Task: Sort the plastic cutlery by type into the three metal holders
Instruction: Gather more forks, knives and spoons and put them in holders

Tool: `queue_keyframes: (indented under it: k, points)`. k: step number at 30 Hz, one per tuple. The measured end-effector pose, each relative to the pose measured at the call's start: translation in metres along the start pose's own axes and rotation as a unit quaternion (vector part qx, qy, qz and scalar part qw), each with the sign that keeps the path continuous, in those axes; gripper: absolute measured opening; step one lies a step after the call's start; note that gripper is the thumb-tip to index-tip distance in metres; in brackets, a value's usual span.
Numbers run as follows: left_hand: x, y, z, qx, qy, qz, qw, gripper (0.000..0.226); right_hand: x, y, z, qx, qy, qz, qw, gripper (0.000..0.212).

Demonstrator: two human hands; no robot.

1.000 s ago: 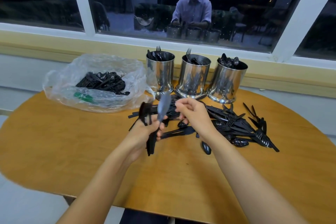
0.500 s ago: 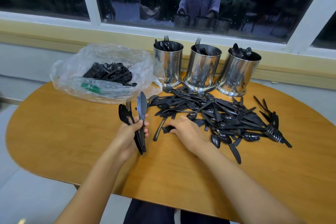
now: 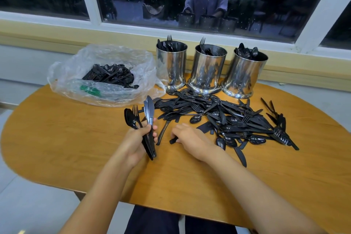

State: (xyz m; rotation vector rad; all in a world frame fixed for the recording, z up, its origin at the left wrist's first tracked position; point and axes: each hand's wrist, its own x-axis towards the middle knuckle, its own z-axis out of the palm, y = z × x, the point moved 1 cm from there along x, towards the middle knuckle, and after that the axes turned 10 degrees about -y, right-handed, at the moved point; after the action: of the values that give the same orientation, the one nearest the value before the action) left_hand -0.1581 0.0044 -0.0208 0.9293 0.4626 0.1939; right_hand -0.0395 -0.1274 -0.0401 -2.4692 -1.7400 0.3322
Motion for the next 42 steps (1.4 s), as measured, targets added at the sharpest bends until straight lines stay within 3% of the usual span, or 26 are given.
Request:
queue_keyframes:
  k: [7, 10, 13, 15, 17, 19, 21, 24, 27, 33, 36, 38, 42]
  points:
    - [-0.001, -0.001, 0.001, -0.008, 0.004, -0.002, 1.0, 0.026, -0.008, -0.002, -0.002, -0.014, 0.0, -0.018, 1.0, 0.025]
    - [-0.002, -0.001, 0.001, -0.026, 0.008, -0.009, 1.0, 0.026, -0.012, 0.004, -0.011, -0.043, 0.096, -0.031, 0.994, 0.025]
    - [0.0, -0.002, 0.003, -0.048, 0.016, -0.015, 0.999, 0.024, -0.024, 0.008, -0.038, 0.02, 0.226, 0.026, 0.974, 0.018]
    - [0.002, -0.004, 0.008, -0.06, 0.025, -0.014, 0.998, 0.023, -0.035, 0.01, -0.054, 0.098, 0.349, 0.048, 0.931, 0.017]
    - [0.006, -0.007, 0.015, -0.067, 0.035, -0.009, 0.997, 0.022, -0.042, 0.009, -0.06, 0.254, 0.438, 0.068, 0.86, 0.011]
    - [0.009, -0.011, 0.025, -0.073, 0.037, -0.001, 0.997, 0.022, -0.042, 0.002, -0.056, 0.446, 0.432, 0.092, 0.778, 0.011]
    - [0.012, -0.014, 0.035, -0.076, 0.037, 0.009, 0.996, 0.023, -0.039, -0.009, -0.043, 0.582, 0.374, 0.105, 0.714, 0.012]
    - [0.014, -0.017, 0.046, -0.08, 0.04, 0.028, 0.996, 0.025, -0.032, -0.025, -0.016, 0.665, 0.327, 0.13, 0.659, 0.014]
    - [0.013, -0.018, 0.049, -0.086, 0.042, 0.036, 0.995, 0.024, -0.027, -0.03, 0.002, 0.64, 0.305, 0.179, 0.682, 0.01]
    - [0.013, -0.018, 0.038, -0.078, 0.056, 0.032, 0.995, 0.023, -0.023, -0.032, 0.011, 0.549, 0.213, 0.137, 0.796, 0.008]
    - [0.013, -0.013, 0.025, -0.082, 0.087, 0.031, 0.992, 0.025, -0.025, -0.01, 0.003, 0.386, 0.218, 0.15, 0.884, 0.004]
    - [0.012, -0.009, 0.018, -0.083, 0.1, 0.027, 0.991, 0.025, -0.025, 0.004, 0.001, 0.247, 0.191, 0.166, 0.935, 0.02]
    - [0.009, -0.004, 0.01, -0.094, 0.097, 0.013, 0.991, 0.025, -0.019, 0.011, 0.012, 0.128, 0.095, 0.117, 0.98, 0.041]
